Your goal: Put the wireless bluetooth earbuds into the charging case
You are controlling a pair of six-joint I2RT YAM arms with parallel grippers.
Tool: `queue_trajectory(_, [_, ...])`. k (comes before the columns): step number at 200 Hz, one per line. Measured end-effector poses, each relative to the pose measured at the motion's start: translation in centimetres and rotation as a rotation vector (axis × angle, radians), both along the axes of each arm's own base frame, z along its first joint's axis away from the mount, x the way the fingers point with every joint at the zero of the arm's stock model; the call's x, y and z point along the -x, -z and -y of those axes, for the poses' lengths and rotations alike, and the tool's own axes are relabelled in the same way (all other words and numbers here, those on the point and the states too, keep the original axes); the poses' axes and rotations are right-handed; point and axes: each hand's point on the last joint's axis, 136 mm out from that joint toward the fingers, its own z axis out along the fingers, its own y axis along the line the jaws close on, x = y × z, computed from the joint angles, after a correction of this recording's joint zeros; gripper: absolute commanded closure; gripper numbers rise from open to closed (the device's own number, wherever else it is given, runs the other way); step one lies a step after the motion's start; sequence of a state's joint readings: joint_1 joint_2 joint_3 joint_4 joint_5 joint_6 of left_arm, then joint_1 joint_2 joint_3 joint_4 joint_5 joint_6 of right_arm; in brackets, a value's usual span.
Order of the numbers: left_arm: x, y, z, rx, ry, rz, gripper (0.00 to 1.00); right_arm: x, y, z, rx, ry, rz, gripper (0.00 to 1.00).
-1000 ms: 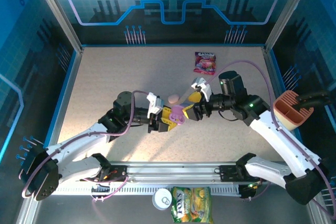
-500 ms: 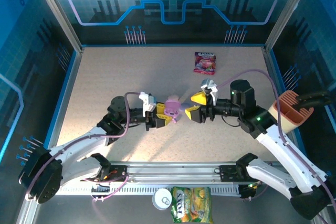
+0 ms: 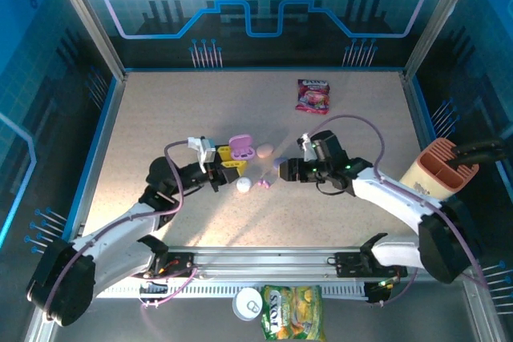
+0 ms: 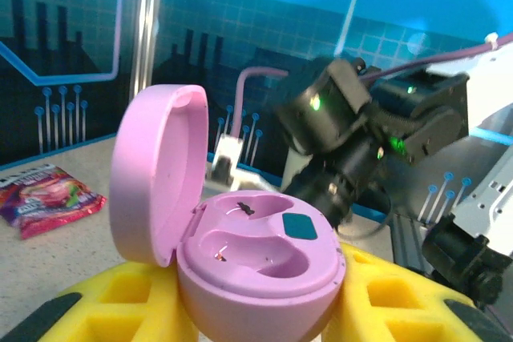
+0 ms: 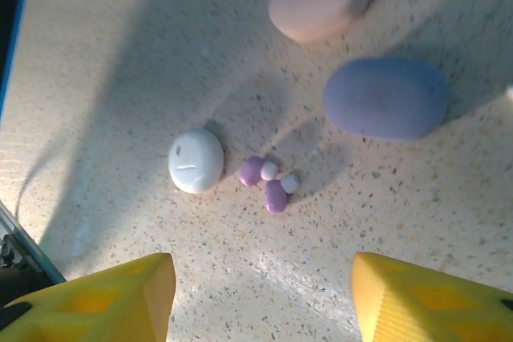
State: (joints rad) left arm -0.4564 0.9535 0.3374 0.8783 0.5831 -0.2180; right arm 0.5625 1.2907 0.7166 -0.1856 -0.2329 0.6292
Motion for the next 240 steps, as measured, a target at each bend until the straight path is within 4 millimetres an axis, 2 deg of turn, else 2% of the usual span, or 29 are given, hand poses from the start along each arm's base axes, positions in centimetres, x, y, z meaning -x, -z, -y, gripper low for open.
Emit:
queue_trajectory(31, [0.2,-0.9,-0.5,0.017,-0.019,0.024,0.70,0.4,3.5,-1.7,0.037,-0.031,-0.086,0.40])
queue_trajectory(58, [0.3,-1.2,-0.6,0.020,-0.020,0.030,0.69,0.0,5.4,-3.3,0.072,-0.065,-0.128,0.40])
queue_trajectory(83, [0.3,-1.1,-0.6,0.018,-0.020,0.027,0.69,-1.0,6.1,-5.2,0.095,-0.101,-0.117,0.40])
queue_trajectory(118, [0.3,-0.9,-0.6,0.012,-0.018,0.016,0.69,-3.2,6.0,-7.7,0.123,-0.141,-0.058,0.40])
queue_trajectory(155, [0.3,-0.7,-0.6,0.008,-0.018,0.009,0.69,-4.3,7.1,-8.4,0.158,-0.172,-0.048,0.41])
queue_trajectory(189, [0.3,-0.4,-0.5,0.001,-0.018,-0.006,0.69,-3.4,8.0,-8.1,0.171,-0.199,-0.084,0.42])
queue_trajectory(240, [0.2,-0.3,-0.5,-0.001,-0.018,-0.009,0.69,-2.3,8.1,-7.5,0.163,-0.203,-0.075,0.41])
